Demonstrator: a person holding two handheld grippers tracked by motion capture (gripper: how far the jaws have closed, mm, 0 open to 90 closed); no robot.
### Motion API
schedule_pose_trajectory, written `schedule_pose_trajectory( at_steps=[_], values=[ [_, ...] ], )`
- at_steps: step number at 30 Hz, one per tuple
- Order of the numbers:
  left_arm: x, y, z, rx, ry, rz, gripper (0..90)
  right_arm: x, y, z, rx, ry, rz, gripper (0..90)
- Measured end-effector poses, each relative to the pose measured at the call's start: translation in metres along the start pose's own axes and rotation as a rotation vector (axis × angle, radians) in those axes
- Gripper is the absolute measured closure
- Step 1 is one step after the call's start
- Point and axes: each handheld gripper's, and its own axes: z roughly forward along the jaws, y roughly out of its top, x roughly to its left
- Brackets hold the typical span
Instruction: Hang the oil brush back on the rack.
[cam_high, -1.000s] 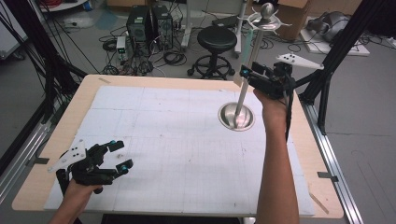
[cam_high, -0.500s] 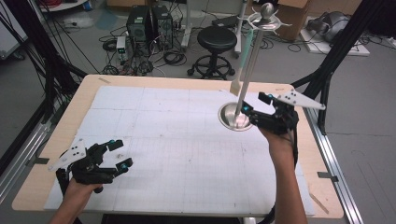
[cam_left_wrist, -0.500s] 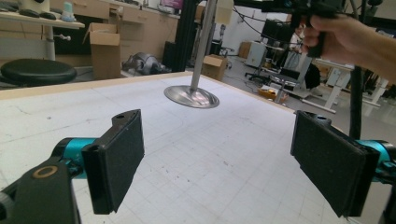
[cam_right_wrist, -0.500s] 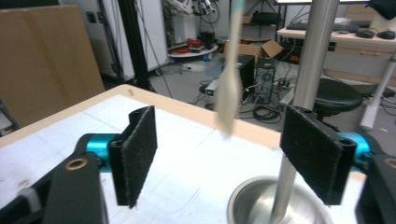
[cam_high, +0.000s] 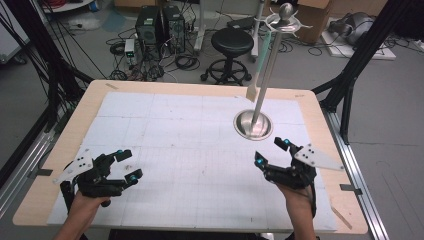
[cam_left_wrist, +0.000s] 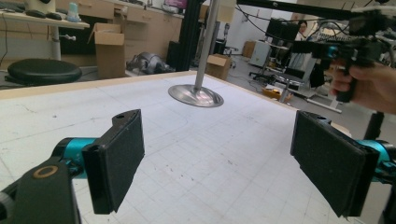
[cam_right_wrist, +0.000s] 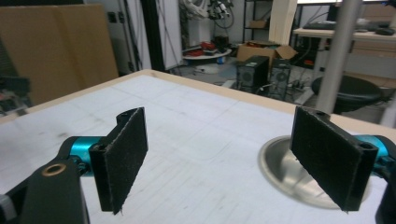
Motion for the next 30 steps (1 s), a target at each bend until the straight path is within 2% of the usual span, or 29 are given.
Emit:
schedule_pose_trajectory(
  at_steps=[5,9,15,19,24,30],
  values=[
    [-0.001,-0.001,0.0,0.001,-0.003,-0.003,17.9,0.015,-0.018,-0.008,0.033,0.001,-0.036,17.8],
    [-0.002,-0.001,0.0,0.005,-0.005,0.0,17.9,0.019,-0.025,-0.013,0.066,-0.003,-0.062,17.9],
    [-0.003,-0.002,-0.001,0.0,0.0,-0.005,17.9,0.016,-0.031,-0.024,0.058,-0.007,-0.031,17.9],
    [-0.004,-0.004,-0.003,0.001,0.006,-0.008,18.0,0.012,-0.033,-0.03,0.057,-0.029,-0.02,17.9],
    [-0.004,-0.005,-0.004,0.008,0.009,-0.002,18.0,0.01,-0.032,-0.034,0.042,-0.038,-0.022,17.9],
    [-0.004,-0.005,-0.003,0.009,0.009,-0.01,18.0,0.011,-0.034,-0.031,0.059,-0.041,-0.034,17.9]
  ],
)
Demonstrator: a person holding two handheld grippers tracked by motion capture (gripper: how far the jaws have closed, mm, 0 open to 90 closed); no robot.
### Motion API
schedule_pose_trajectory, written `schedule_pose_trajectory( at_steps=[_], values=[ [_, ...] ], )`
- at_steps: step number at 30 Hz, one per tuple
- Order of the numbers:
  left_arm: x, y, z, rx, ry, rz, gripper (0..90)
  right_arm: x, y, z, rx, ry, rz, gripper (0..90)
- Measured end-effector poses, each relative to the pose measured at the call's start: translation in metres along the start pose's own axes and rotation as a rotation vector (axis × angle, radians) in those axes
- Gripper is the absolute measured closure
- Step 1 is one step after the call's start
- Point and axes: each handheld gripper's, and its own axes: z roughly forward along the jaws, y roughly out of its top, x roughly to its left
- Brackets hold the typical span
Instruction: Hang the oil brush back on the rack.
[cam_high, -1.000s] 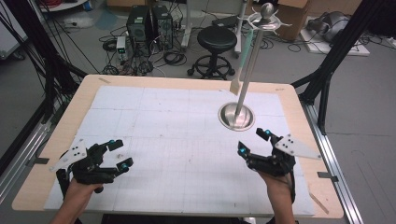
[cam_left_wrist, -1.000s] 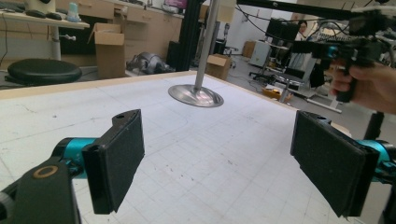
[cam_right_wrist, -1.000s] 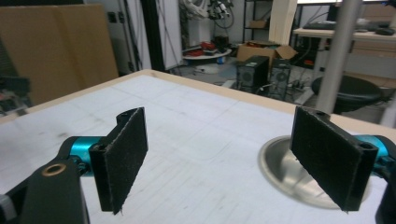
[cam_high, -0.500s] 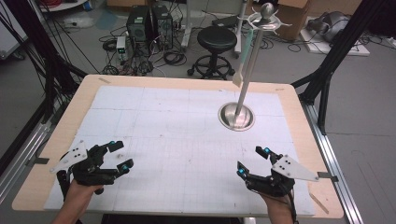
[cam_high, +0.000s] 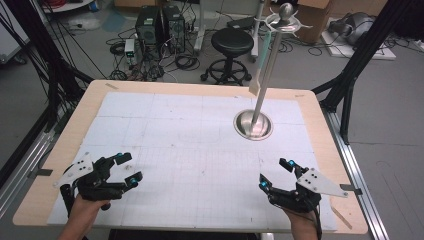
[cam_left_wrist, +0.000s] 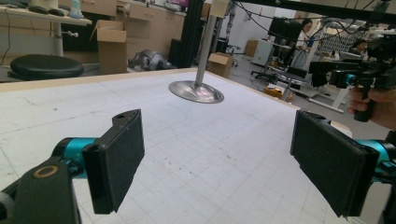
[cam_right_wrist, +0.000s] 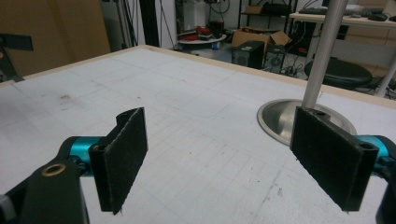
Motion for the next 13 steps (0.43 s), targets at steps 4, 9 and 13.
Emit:
schedule_pose_trajectory(
  at_steps=[4,9,13],
  values=[
    [-0.0001,-0.0003,0.0003,-0.001,-0.006,0.002,18.0,0.0009,-0.0007,0.0011,-0.007,0.014,0.012,17.9],
    [0.0001,-0.0002,0.0,-0.002,-0.003,-0.004,18.0,0.0005,-0.0015,0.0019,-0.007,0.018,0.01,17.9],
    [0.0005,-0.0001,0.0001,-0.002,-0.001,-0.003,18.0,-0.0022,-0.0033,0.0012,-0.002,0.015,0.024,17.9]
  ],
)
